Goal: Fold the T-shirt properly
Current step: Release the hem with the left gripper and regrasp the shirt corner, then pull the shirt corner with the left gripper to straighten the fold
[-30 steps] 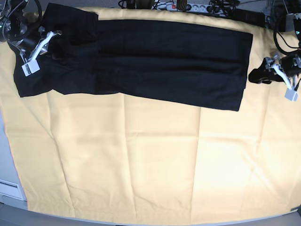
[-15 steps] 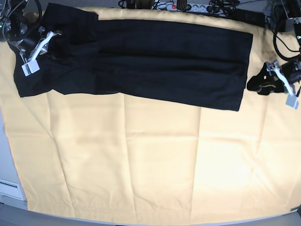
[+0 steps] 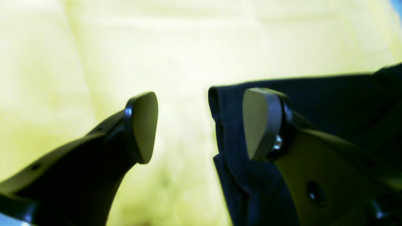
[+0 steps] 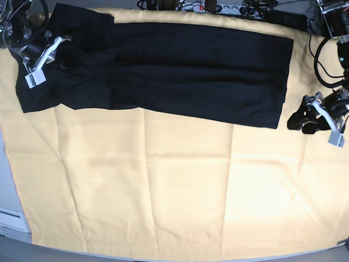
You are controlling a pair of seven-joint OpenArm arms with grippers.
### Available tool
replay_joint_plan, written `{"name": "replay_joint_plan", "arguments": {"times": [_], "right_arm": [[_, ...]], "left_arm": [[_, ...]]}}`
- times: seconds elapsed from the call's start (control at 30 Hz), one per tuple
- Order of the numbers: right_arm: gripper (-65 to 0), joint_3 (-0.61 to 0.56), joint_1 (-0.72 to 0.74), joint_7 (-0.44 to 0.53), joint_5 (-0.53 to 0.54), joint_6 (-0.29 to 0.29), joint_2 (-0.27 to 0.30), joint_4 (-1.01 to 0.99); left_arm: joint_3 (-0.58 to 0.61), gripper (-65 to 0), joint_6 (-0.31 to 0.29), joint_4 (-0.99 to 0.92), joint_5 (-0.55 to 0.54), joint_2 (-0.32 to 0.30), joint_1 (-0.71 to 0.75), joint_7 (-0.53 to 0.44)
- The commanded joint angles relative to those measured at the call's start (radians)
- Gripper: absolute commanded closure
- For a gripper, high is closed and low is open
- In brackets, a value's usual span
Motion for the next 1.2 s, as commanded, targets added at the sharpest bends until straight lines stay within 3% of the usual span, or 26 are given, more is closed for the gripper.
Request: {"name": "replay_joint_plan", "arguments": {"times": [0.0, 0.13, 0.37, 0.5, 0.57, 0.7, 0.77, 1.0, 1.07, 1.17], "right_arm": [[0.0, 0.006, 0.002, 0.018, 0.011, -0.001, 0.014, 0.010], [0.0, 0.006, 0.002, 0.018, 0.011, -0.001, 0.014, 0.010], [0.0, 0.006, 0.002, 0.015, 0.011, -0.001, 0.014, 0.010], [0.0, 0.006, 0.002, 0.015, 0.010, -0.001, 0.014, 0.010], [0.0, 0.006, 0.002, 0.015, 0.011, -0.001, 0.014, 0.010], [0.0, 0.006, 0.002, 0.014, 0.011, -0.001, 0.014, 0.010], [0.0, 0.006, 0.002, 0.014, 0.011, -0.001, 0.014, 0.010], [0.0, 0.006, 0.002, 0.014, 0.011, -0.001, 0.014, 0.010], [0.0, 0.006, 0.002, 0.014, 0.010, -0.001, 0.014, 0.010], [0.0, 0.006, 0.002, 0.015, 0.011, -0.001, 0.014, 0.010]], "left_arm": [[0.021, -43.4, -0.007, 0.013, -0.001, -0.017, -0.018, -0.049], [0.121, -43.4, -0.007, 0.013, 0.055, -0.016, -0.025, -0.148], [0.153, -43.4, 0.008, 0.011, 0.144, 0.027, -0.037, -0.147], [0.153, -42.8, 0.008, 0.000, 0.142, 0.043, -0.021, -0.145], [0.153, -36.7, 0.007, 0.000, 0.141, 0.048, -0.020, -0.143], [0.153, -10.0, 0.008, 0.000, 0.138, 0.048, -0.029, -0.145], [0.153, -0.1, 0.008, 0.000, 0.138, 0.049, -0.031, -0.145], [0.151, 0.0, -0.010, 0.002, 0.106, 0.048, -0.043, -0.147], [0.146, 0.0, -0.072, 0.002, 0.050, 0.048, -0.042, -0.140], [0.143, 0.0, -0.084, 0.002, -0.080, 0.048, -0.042, -0.071]]}}
